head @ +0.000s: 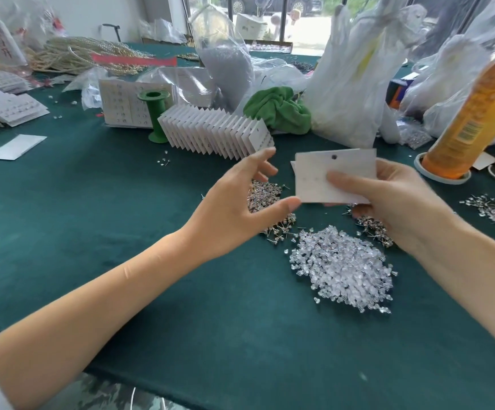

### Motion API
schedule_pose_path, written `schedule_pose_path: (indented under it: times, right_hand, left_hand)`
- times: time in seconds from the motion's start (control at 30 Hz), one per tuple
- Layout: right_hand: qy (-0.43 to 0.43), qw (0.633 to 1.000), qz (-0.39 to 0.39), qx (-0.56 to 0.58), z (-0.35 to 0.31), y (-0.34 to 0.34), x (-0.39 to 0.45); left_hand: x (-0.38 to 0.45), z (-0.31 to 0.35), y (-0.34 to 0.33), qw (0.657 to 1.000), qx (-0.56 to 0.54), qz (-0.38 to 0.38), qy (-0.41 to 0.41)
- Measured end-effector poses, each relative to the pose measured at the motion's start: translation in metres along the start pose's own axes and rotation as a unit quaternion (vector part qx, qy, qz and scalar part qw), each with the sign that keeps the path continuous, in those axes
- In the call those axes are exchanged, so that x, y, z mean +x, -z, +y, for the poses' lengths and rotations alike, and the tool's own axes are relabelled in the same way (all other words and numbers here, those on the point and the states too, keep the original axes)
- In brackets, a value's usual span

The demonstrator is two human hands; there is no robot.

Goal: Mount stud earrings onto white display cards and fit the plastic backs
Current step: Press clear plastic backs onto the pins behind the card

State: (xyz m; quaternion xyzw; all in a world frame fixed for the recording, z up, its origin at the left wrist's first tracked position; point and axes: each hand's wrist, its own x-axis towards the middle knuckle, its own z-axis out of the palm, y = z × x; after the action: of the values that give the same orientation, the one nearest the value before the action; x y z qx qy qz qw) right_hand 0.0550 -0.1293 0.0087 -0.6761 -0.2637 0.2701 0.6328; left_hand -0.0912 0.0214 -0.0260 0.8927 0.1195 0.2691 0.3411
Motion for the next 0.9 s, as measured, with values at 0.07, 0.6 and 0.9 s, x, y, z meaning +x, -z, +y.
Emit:
schedule_pose_path:
  times: [0.07, 0.6, 0.9]
  right_hand:
    - [0.055, 0.998, 0.040, -0.001, -0.005, 0.012, -0.002]
    - [0.179, 0.978, 0.088, -0.056, 0.040, 0.030, -0.031]
    - [0.247, 0.961, 0.088, -0.085, 0.045, 0.019, -0.047]
  left_hand:
    - [0.001, 0.000, 0.003, 1.000, 0.010, -0.007, -0.019]
    - [-0.003, -0.003, -0.001, 0.973, 0.037, -0.206, -0.097]
    - [-0.002, -0.002, -0.003, 0.990, -0.027, -0.133, -0.049]
